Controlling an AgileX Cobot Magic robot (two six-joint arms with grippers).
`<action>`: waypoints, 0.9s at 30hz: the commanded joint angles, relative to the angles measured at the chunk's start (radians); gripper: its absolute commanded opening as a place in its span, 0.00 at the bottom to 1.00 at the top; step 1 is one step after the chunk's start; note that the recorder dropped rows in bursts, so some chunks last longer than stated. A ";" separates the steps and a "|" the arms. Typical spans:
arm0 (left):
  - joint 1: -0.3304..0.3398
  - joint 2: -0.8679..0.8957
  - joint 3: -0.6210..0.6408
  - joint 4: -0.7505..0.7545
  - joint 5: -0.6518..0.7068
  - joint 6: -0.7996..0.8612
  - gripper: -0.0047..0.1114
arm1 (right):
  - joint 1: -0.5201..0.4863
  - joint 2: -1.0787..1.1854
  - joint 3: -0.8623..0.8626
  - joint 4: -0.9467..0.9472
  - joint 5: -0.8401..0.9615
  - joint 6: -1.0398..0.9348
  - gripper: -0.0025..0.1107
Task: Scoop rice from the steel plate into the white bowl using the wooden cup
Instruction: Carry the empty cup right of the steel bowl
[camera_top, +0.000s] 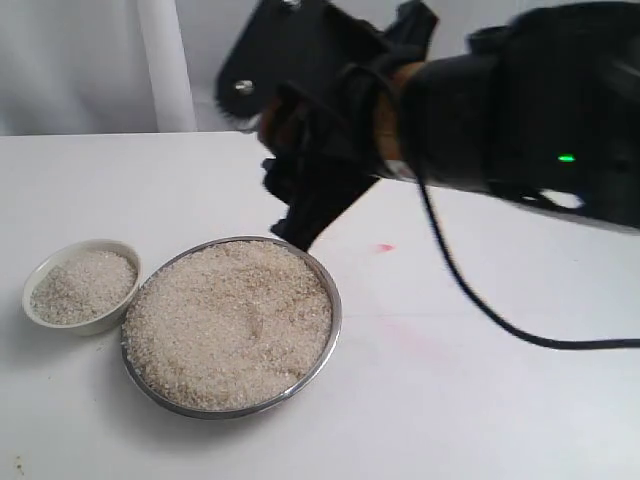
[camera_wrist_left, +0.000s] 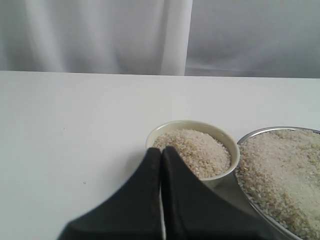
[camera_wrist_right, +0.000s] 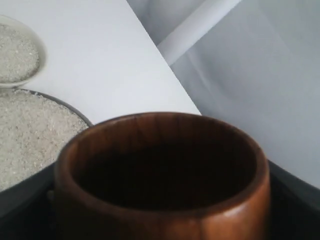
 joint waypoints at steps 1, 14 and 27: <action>-0.003 -0.002 -0.008 -0.005 -0.010 -0.002 0.04 | -0.110 -0.144 0.163 0.098 -0.169 0.012 0.02; -0.003 -0.002 -0.008 -0.005 -0.010 -0.002 0.04 | -0.433 -0.282 0.573 0.561 -0.744 -0.101 0.02; -0.003 -0.002 -0.008 -0.005 -0.010 -0.002 0.04 | -0.475 -0.278 0.795 0.967 -1.104 -0.488 0.02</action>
